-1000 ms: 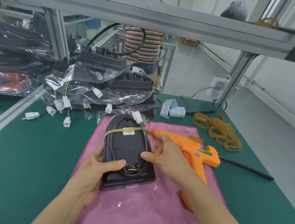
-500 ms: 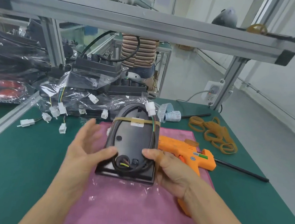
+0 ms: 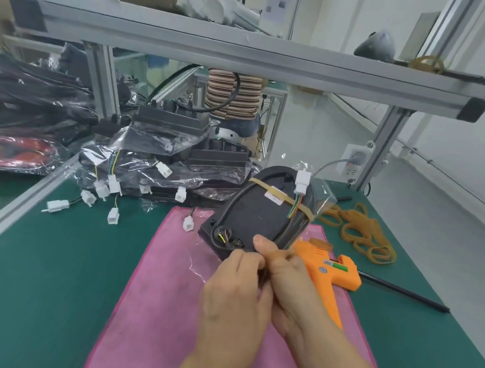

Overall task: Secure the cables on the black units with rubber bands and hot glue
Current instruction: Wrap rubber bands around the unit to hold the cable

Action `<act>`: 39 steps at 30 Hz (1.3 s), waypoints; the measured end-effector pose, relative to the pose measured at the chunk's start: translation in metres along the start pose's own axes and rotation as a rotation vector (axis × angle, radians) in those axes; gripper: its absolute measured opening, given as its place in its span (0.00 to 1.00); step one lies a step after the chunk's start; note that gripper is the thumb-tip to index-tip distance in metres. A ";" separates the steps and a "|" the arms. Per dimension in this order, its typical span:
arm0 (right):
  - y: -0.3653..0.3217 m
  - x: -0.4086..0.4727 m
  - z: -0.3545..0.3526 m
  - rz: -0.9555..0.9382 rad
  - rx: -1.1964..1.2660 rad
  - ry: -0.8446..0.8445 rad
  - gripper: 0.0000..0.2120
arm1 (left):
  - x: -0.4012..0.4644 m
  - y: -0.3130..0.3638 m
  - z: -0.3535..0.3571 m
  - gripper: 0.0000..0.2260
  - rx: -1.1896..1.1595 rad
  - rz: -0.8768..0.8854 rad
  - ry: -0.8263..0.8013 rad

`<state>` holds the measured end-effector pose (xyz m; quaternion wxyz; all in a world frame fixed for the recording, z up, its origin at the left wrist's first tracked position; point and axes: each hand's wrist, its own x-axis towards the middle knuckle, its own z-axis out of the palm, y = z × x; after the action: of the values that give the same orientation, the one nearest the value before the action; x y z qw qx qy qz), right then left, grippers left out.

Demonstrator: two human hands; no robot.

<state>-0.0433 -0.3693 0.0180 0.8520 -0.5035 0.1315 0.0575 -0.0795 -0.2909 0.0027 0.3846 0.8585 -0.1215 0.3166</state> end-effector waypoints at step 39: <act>-0.014 -0.016 -0.040 -0.014 -0.240 -0.225 0.33 | 0.008 -0.062 -0.080 0.07 -0.913 -0.721 -0.383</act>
<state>-0.0623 -0.4106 0.0157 0.7953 -0.5932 0.0238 0.1227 -0.0810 -0.1900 0.0122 0.7679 0.6358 -0.0136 -0.0773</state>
